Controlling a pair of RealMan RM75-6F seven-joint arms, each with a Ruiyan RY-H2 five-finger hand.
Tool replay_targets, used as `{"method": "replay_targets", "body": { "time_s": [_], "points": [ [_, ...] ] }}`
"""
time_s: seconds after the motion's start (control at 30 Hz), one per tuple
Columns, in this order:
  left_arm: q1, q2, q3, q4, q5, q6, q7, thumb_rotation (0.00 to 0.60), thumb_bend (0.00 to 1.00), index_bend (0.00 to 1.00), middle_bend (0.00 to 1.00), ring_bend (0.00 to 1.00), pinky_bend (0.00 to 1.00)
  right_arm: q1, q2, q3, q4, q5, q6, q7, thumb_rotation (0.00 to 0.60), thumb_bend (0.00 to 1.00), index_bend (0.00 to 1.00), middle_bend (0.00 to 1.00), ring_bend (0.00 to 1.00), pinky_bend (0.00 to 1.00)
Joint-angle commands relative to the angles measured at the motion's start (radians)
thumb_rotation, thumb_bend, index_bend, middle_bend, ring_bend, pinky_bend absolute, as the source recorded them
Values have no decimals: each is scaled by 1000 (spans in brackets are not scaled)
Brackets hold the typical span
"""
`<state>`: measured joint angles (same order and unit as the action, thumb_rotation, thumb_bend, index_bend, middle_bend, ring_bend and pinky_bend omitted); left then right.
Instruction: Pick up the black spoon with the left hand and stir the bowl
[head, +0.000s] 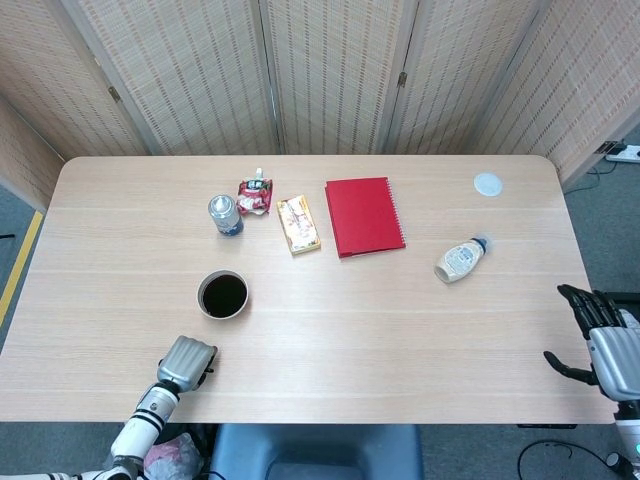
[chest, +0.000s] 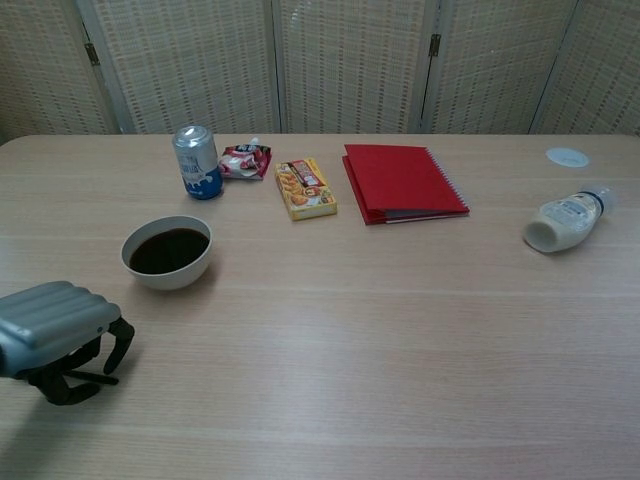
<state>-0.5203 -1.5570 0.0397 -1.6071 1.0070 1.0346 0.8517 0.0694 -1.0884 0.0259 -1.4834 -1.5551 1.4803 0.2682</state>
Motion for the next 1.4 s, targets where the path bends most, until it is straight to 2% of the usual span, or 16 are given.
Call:
{"method": "replay_targets", "body": {
  "time_s": [0.03, 0.57, 0.87, 1.13, 1.4],
  "points": [
    [-2, -2, 2, 2, -3, 1, 0, 600, 387, 554, 937, 871, 1000, 0, 0, 0, -1, 0, 1, 0, 600, 135, 0, 90, 110, 77],
    [-21, -8, 19, 7, -31, 4, -2, 600, 397, 565, 937, 871, 1000, 0, -1, 0, 3, 1, -3, 2, 600, 135, 0, 90, 110, 77],
    [-24, -7, 22, 19, -13, 9, -32, 600, 401, 614, 938, 876, 1000, 1, 0, 1, 0, -3, 1, 1, 600, 136, 0, 90, 115, 77],
    [-26, -2, 26, 24, 1, 12, -51, 600, 468, 640, 944, 883, 1000, 2, 0, 1, -2, -4, 0, -1, 600, 136, 0, 90, 117, 77],
    [-26, 12, 16, 18, 5, 22, -73, 600, 477, 663, 946, 886, 1000, 7, -2, 1, 4, -2, -10, 3, 600, 135, 0, 90, 128, 79]
  ]
}}
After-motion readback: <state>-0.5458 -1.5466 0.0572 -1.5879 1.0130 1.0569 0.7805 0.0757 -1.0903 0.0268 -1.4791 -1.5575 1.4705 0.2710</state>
